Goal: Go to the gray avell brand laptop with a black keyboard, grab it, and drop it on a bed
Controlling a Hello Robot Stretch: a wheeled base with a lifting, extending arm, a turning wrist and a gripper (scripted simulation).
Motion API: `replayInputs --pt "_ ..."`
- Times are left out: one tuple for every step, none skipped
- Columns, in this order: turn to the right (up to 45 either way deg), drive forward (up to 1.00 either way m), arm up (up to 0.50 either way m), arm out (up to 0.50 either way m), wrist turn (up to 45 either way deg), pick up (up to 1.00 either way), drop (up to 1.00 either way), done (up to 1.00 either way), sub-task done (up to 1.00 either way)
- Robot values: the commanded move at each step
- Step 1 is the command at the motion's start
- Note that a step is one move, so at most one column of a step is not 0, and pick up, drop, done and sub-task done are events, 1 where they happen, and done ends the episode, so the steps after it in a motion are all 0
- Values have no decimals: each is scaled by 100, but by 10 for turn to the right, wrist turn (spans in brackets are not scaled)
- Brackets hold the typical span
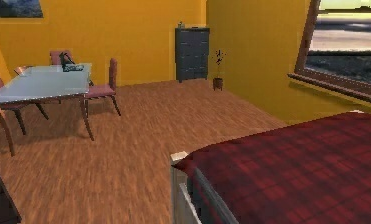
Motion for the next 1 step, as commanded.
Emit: replayInputs --pt "0 0 0 0 0 0 0 100 0"
